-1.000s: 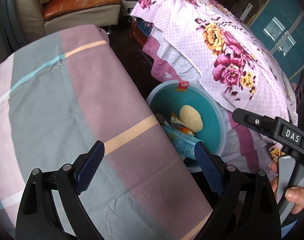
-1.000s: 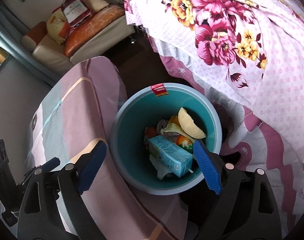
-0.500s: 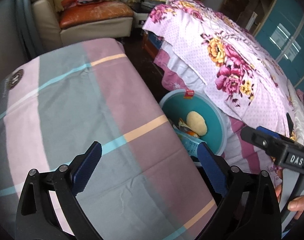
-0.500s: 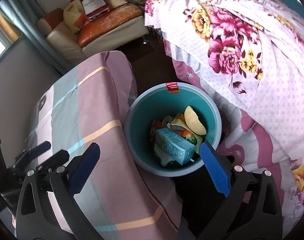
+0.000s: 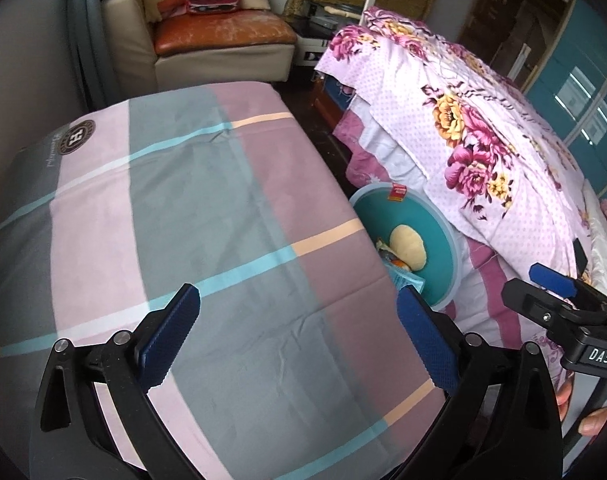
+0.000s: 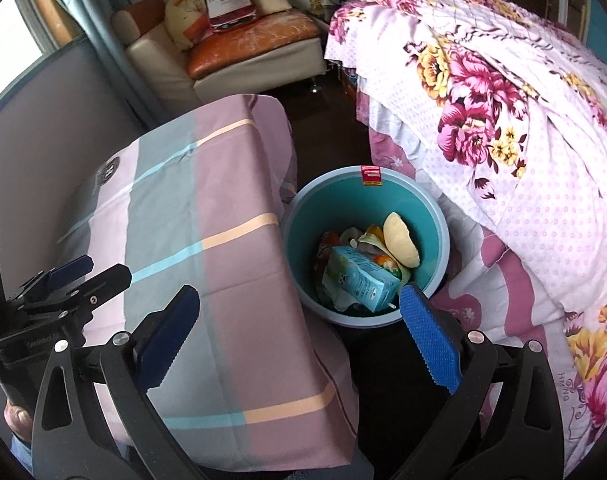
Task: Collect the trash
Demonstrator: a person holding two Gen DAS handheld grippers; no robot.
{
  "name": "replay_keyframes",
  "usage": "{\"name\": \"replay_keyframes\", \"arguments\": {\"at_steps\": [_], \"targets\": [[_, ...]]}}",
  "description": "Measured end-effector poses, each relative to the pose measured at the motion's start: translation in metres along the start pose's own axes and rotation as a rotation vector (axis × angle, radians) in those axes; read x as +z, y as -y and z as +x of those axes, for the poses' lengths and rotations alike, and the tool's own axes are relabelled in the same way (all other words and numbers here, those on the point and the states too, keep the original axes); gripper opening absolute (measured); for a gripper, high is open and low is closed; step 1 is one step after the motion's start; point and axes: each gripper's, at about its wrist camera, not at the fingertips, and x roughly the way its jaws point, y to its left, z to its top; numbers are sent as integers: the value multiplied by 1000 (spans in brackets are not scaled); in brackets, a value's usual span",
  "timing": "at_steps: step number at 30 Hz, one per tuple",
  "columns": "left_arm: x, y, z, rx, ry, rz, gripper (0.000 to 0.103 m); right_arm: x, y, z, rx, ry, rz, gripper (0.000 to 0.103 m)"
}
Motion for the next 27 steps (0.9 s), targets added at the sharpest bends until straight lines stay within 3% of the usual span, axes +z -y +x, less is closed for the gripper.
{"name": "replay_keyframes", "arguments": {"at_steps": [10,27], "targets": [[-16,-9,-14,26,13,-12,99,-18,-19,-12,3,-1,-73,96],[-21,-18,-7,52,11,-15,99,-14,-28,-6,7,-1,-95,96]]}}
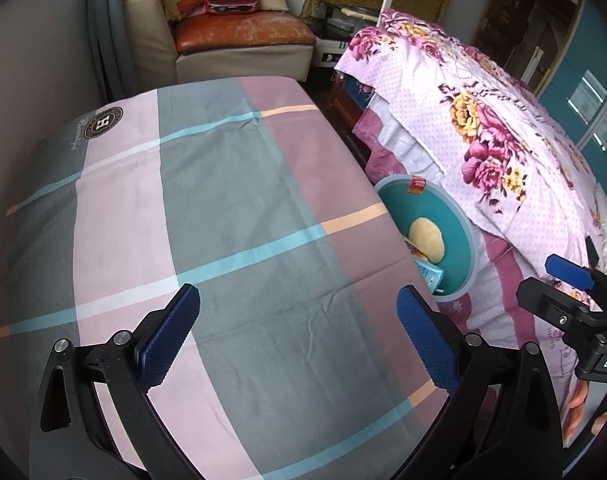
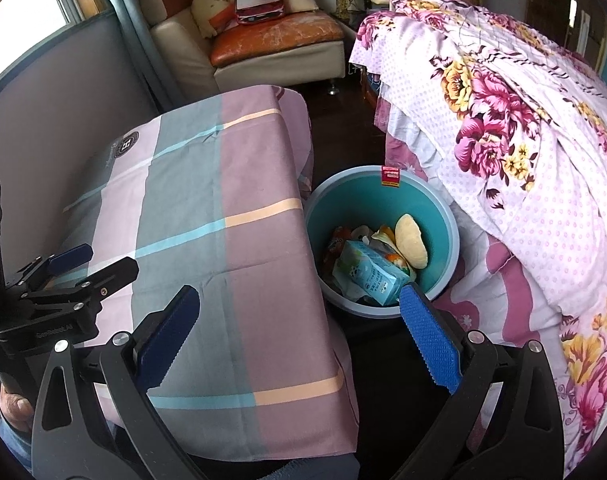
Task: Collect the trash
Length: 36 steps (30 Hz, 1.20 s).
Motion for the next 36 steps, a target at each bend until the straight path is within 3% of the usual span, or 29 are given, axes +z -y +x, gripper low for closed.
{"name": "replay_keyframes", "arguments": {"at_steps": [36], "targets": [[-4,-14,29,76,15,-14,99,9,13,55,-10,-73,31,96]]}}
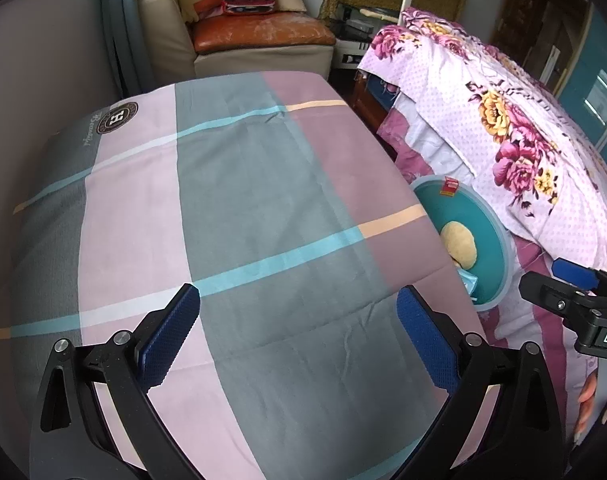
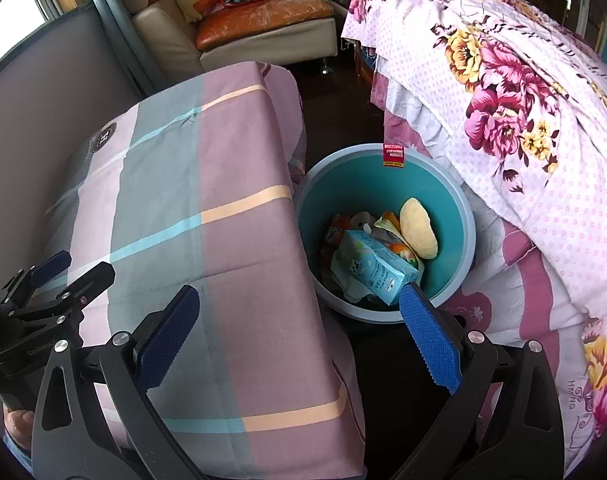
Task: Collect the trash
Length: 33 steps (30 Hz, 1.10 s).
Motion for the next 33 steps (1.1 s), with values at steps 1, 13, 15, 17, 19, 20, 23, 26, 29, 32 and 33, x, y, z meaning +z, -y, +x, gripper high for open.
{"name": "replay_keyframes", "arguments": {"at_steps": [1,13,15,17,19,20,23,26,29,32,33], "targets": [[0,-1,1,0,-3,-1,99,0,-1,1,-1,-1,0,96],[-3,-8,14,3,-26,-13,99,2,-4,13,-12,-28,-3,96],[-4,-9,16,2,-29,-15,99,3,-5,15,-16,-31,-6,96],[-4,-10,18,1,-32,-17,99,4,-6,16,-19,-33,-6,96],[-5,-11,20,3,-36,-17,99,4,-7,17,-22,-35,-7,96],[-5,-11,20,3,-37,-17,99,4,-7,18,-22,-35,-7,96],[-5,-12,21,2,-38,-18,99,5,-7,19,-28,-37,-9,96],[-5,-13,21,5,-37,-18,99,7,-6,18,-39,-33,-6,96],[-5,-14,22,5,-37,-20,99,8,-4,16,-52,-24,5,96],[-6,-16,22,-3,-42,-30,99,9,-3,14,-62,-15,14,96],[-6,-16,22,-3,-42,-31,99,9,-3,13,-66,-13,16,96]]}}
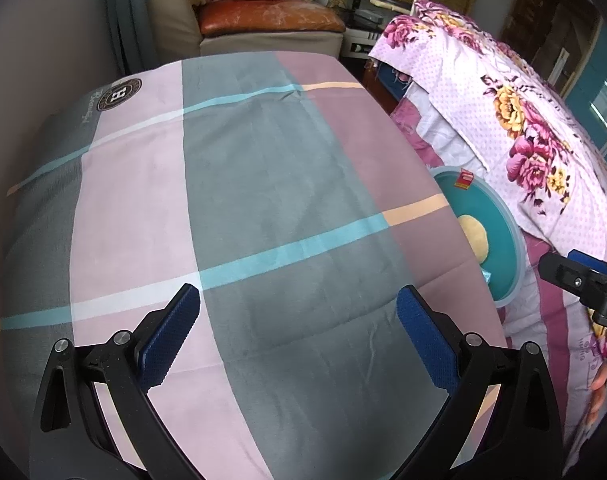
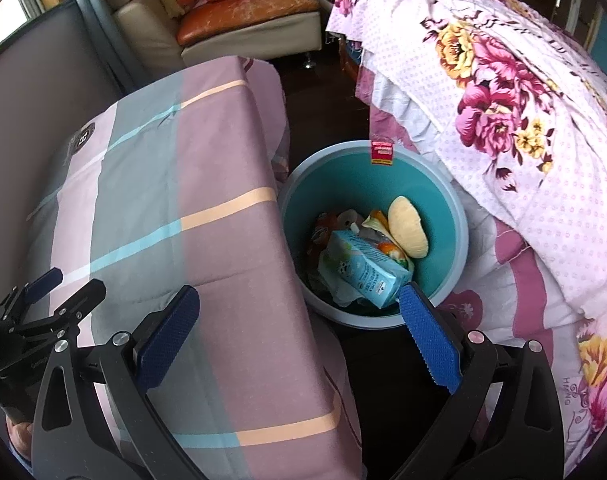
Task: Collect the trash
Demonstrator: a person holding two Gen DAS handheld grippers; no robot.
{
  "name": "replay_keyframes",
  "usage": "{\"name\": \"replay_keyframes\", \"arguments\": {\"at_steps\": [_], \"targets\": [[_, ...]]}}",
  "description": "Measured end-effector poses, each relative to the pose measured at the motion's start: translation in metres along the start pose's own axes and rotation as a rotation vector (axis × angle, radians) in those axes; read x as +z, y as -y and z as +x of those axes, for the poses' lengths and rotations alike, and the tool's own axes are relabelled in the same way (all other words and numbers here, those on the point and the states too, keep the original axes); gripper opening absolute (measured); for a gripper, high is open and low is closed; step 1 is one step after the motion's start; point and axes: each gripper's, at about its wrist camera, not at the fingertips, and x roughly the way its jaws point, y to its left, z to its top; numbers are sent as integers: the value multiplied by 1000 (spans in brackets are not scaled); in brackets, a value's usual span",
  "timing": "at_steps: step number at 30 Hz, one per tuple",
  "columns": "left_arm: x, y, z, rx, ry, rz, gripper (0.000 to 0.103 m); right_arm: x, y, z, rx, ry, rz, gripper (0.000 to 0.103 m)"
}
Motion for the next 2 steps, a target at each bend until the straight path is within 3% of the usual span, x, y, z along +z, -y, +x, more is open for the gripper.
{"name": "replay_keyframes", "arguments": {"at_steps": [2], "targets": [[0,0,0,-6,-2,1,99,1,1,-2,-3,1,-2,96]]}}
